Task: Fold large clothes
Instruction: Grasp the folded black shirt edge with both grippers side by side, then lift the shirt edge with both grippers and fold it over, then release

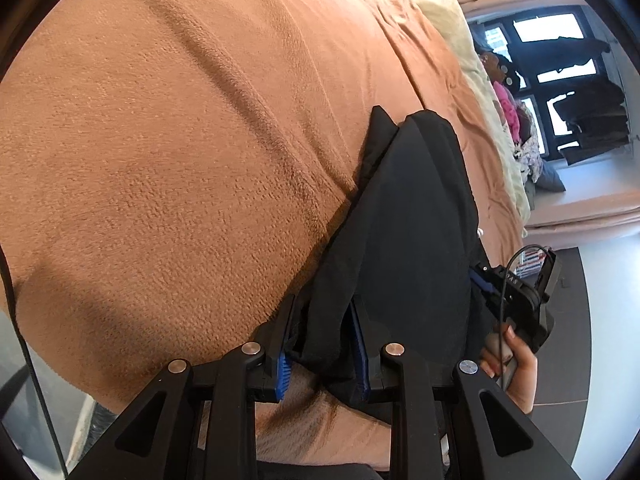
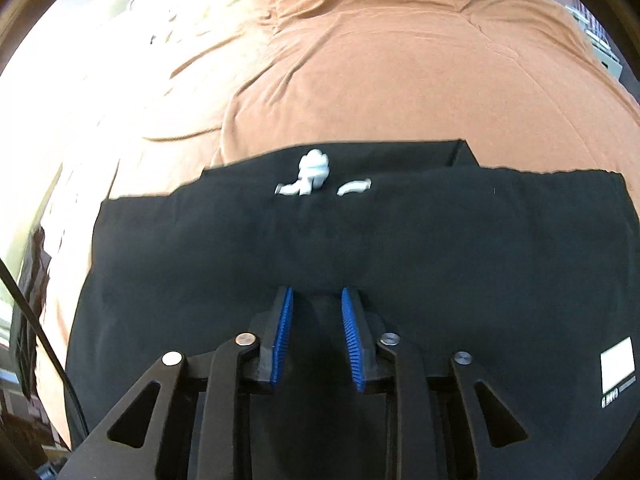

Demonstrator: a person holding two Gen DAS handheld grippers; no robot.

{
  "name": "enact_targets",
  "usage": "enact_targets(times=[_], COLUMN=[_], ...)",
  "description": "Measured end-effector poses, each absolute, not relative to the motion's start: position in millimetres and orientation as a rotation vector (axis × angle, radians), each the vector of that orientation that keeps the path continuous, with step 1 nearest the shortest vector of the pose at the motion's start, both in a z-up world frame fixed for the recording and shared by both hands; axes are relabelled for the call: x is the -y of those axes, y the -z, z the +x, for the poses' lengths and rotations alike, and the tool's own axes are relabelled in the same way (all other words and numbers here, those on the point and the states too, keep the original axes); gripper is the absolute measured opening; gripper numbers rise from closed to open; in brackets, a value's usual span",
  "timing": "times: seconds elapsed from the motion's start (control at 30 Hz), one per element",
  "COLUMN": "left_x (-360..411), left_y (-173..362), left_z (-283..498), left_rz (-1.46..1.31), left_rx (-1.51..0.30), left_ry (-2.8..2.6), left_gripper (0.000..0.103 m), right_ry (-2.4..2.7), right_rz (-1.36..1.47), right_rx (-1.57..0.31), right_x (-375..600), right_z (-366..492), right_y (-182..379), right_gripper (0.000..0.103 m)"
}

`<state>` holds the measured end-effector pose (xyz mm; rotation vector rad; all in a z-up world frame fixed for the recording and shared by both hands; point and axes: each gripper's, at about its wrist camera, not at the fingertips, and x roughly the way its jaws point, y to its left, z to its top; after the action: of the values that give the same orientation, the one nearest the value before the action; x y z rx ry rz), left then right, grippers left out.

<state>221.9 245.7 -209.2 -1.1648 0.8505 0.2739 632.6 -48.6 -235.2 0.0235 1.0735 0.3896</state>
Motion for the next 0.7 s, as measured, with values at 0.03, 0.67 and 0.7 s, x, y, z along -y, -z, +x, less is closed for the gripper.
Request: enact_targets(times=[0.03, 0.67, 0.7], left_x=[-246, -218, -216], left_y=[209, 121, 117], left_z=[222, 220, 221], left_rz=[-1.166, -1.049, -1.041], left_rx=[-0.851, -0.629, -0.621], left_ry=[-0.277, -0.075, -0.064], left_gripper=[0.025, 0.010, 0.010], right_ry=[-0.394, -0.552, -0.557], right_rz=[0.043, 0.219, 0.215], right_rx=[-1.070, -1.084, -1.087], right_x=[49, 55, 51], right_z=[639, 638, 631], right_y=[241, 330, 338], right_gripper=[0.016, 0.012, 0.012])
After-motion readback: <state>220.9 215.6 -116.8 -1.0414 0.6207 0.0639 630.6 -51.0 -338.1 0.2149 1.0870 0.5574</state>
